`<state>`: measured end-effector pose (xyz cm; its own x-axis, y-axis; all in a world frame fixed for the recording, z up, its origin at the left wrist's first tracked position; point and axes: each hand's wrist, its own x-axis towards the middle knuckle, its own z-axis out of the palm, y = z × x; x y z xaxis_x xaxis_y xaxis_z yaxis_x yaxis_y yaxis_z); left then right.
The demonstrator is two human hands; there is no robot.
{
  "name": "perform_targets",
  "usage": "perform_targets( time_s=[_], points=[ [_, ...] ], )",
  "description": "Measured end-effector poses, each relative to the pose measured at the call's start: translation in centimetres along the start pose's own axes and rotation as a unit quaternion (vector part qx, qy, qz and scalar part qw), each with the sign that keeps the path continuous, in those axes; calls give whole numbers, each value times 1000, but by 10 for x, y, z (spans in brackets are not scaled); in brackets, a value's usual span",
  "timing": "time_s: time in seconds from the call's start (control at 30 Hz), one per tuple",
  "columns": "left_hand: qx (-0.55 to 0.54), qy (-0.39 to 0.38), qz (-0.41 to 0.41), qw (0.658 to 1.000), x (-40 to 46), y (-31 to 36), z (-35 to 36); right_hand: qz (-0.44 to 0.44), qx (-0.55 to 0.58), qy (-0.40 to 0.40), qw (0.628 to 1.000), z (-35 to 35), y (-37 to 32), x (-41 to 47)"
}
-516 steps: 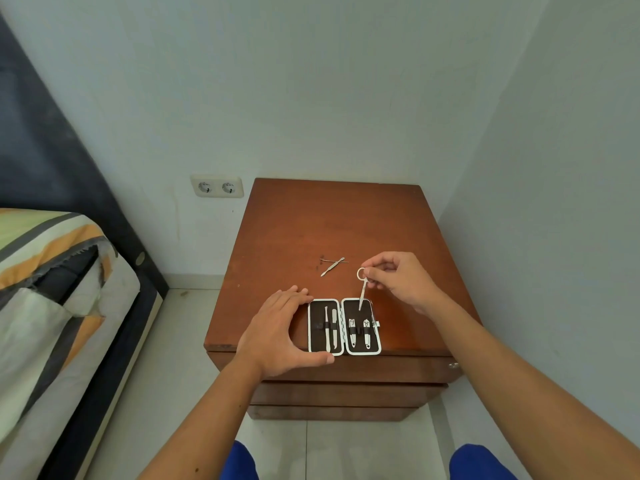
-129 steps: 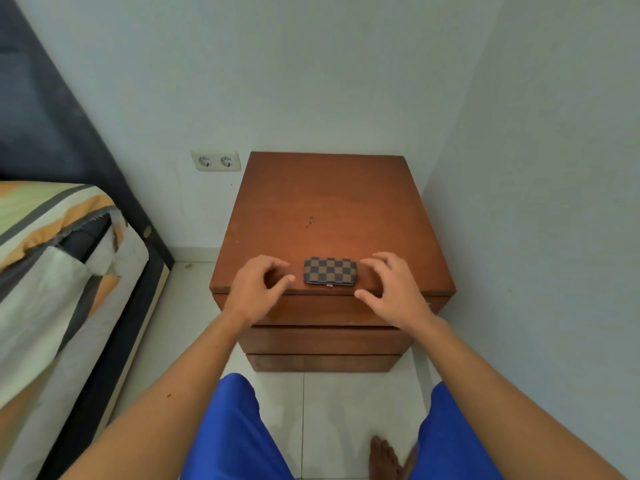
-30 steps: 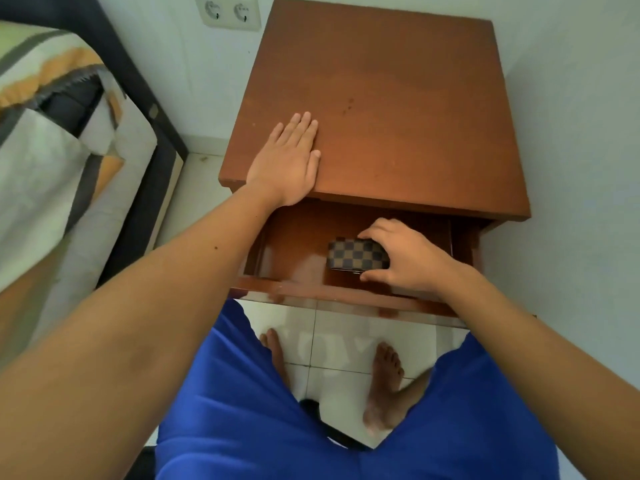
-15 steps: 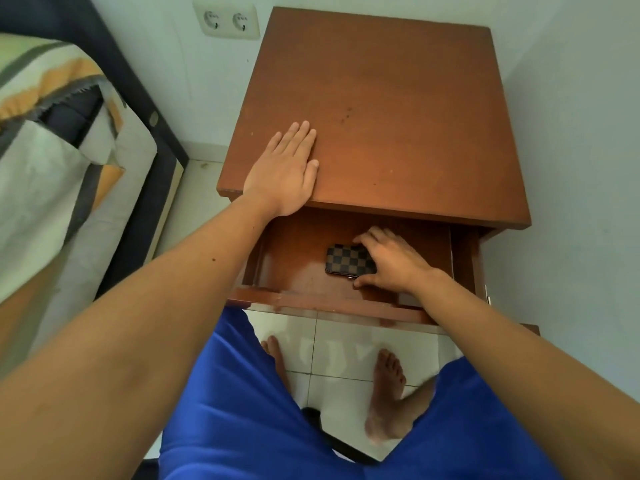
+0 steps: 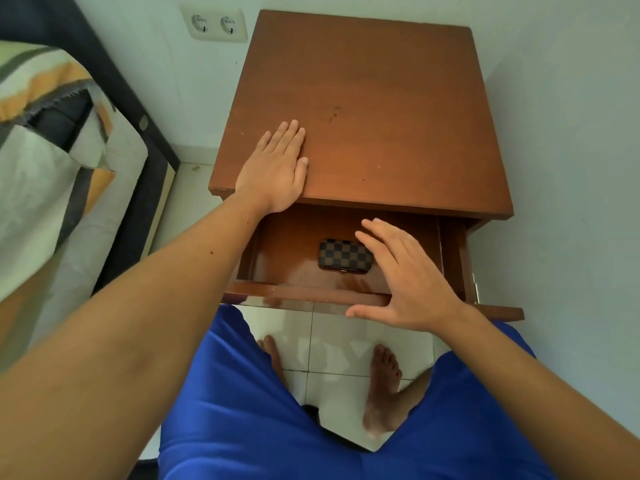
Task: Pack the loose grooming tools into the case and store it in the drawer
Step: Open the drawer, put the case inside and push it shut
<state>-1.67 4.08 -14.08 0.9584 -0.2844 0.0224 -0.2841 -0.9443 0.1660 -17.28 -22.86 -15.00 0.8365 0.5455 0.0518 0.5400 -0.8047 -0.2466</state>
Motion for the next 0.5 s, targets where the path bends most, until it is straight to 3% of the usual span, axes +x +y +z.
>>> perform_targets(
  time_s=[0.17, 0.33, 0.5],
  points=[
    [-3, -1, 1, 1000, 1, -2, 1, 4, -81, 49, 995, -4, 9, 19],
    [6, -9, 8, 1000, 2, -1, 1, 33, -160, 48, 985, -6, 28, 46],
    [17, -12, 12, 1000, 3, -1, 3, 54, -181, 78, 979, 6, 40, 58]
  ],
)
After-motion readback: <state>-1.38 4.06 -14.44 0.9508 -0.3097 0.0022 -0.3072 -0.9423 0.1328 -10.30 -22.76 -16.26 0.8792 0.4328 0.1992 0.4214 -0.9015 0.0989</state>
